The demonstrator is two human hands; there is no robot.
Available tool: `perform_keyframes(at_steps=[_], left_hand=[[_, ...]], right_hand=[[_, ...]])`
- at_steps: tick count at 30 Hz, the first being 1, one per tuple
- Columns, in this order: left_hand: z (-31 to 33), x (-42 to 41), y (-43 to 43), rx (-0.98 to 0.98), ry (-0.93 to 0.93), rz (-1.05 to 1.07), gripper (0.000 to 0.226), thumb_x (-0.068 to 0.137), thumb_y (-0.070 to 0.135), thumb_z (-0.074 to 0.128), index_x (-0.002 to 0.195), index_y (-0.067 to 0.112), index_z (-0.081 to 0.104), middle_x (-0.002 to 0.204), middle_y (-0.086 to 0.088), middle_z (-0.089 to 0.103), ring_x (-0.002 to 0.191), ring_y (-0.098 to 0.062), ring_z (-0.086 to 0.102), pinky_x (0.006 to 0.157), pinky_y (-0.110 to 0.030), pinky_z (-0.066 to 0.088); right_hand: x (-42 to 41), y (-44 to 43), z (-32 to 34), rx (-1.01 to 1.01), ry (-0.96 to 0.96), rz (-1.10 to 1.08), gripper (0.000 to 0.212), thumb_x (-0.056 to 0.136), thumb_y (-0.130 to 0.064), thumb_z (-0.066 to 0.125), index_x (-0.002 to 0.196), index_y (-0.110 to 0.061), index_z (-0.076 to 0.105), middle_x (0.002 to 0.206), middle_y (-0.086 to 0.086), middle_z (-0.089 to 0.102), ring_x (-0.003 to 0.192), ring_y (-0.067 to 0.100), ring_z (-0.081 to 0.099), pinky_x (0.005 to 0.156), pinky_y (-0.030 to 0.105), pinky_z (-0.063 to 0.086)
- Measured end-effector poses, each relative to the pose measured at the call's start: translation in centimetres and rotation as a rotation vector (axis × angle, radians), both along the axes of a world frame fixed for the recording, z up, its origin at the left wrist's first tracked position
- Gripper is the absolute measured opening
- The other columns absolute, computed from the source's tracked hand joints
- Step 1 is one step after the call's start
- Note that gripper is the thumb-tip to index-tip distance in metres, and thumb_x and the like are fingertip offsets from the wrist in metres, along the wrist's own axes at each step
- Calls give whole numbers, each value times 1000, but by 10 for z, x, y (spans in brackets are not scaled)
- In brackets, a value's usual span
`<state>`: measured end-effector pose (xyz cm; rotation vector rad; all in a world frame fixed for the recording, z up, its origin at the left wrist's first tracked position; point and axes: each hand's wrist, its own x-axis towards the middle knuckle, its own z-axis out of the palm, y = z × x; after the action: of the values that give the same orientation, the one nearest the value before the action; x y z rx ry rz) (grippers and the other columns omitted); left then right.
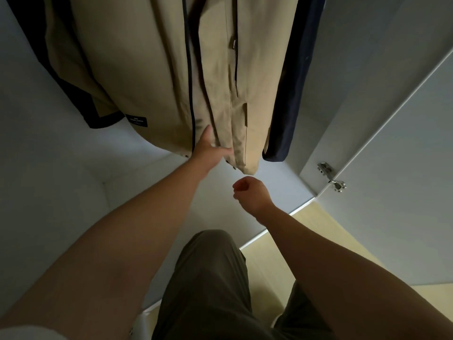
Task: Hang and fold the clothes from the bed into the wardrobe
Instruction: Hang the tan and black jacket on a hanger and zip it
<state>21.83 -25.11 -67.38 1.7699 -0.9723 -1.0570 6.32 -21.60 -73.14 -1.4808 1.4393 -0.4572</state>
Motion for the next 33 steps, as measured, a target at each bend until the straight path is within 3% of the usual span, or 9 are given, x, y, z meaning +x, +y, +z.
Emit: perform_keyframes(at_steps=[5, 11, 16, 21, 23, 25, 27, 29, 33], left_hand=[[30, 14, -38, -34, 39, 101, 106, 81, 9, 78, 159, 29, 8, 164, 4, 21, 148, -23, 27, 117, -42, 30], [32, 36, -57, 2, 13, 107, 94, 84, 6, 73, 158, 24, 17, 160, 1, 30, 143, -22, 36, 100, -30, 35], [36, 38, -64, 52, -106, 68, 86, 83, 12, 76, 155, 20, 28, 153, -1, 42, 138, -23, 43, 101, -32, 38], [34, 19, -28, 22, -264, 39, 37, 81, 28, 78, 110, 12, 62, 104, -5, 68, 93, -23, 69, 81, -37, 59], [35, 1, -12, 14, -248, 19, 12, 87, 19, 67, 85, 10, 60, 82, -10, 70, 64, -25, 73, 67, -41, 63], [38, -16, -1, 52, -49, -8, 11, 89, 7, 58, 79, 7, 60, 70, -14, 70, 56, -25, 72, 62, -38, 63], [43, -22, 5, 107, 173, -101, 8, 89, 0, 56, 84, -3, 61, 68, -17, 70, 63, -27, 73, 61, -32, 61], [47, -17, 12, 108, 237, -247, 9, 84, -6, 62, 93, -9, 62, 83, -21, 71, 79, -28, 75, 67, -28, 60], [42, 0, 22, 75, -263, -367, 39, 74, 1, 76, 111, 6, 65, 102, -10, 70, 97, -24, 68, 76, -31, 58]], right_hand=[[7, -9, 7, -33, 8, -6, 20, 85, -11, 61, 93, -29, 64, 96, -5, 63, 81, 10, 60, 55, 16, 42], [19, -16, 18, -54, -21, -32, 20, 83, -11, 59, 88, -31, 63, 100, -1, 64, 78, 13, 61, 52, 18, 42], [22, -21, 26, -100, -6, -1, 20, 84, -11, 58, 91, -30, 62, 94, -4, 64, 78, 17, 62, 56, 22, 47], [15, -18, 23, -97, -3, -31, 23, 83, -15, 63, 103, -25, 58, 93, -9, 61, 83, 18, 62, 62, 27, 55], [19, -13, 21, -126, 65, -24, 48, 80, -26, 73, 121, -20, 48, 104, -3, 56, 93, 22, 59, 77, 38, 56], [30, -6, 16, -149, 151, -66, 75, 75, -45, 76, 131, -18, 34, 116, 4, 47, 103, 25, 53, 86, 42, 51], [38, -1, 10, -176, 229, -179, 78, 78, -55, 71, 133, -16, 29, 122, 9, 44, 109, 27, 49, 88, 38, 44], [36, -1, 7, -213, 223, -241, 55, 90, -38, 63, 131, -17, 33, 122, 10, 50, 105, 28, 53, 80, 35, 38], [20, -10, 14, -189, 71, -113, 33, 95, -23, 52, 128, -25, 52, 102, 3, 63, 92, 27, 61, 76, 37, 49]])
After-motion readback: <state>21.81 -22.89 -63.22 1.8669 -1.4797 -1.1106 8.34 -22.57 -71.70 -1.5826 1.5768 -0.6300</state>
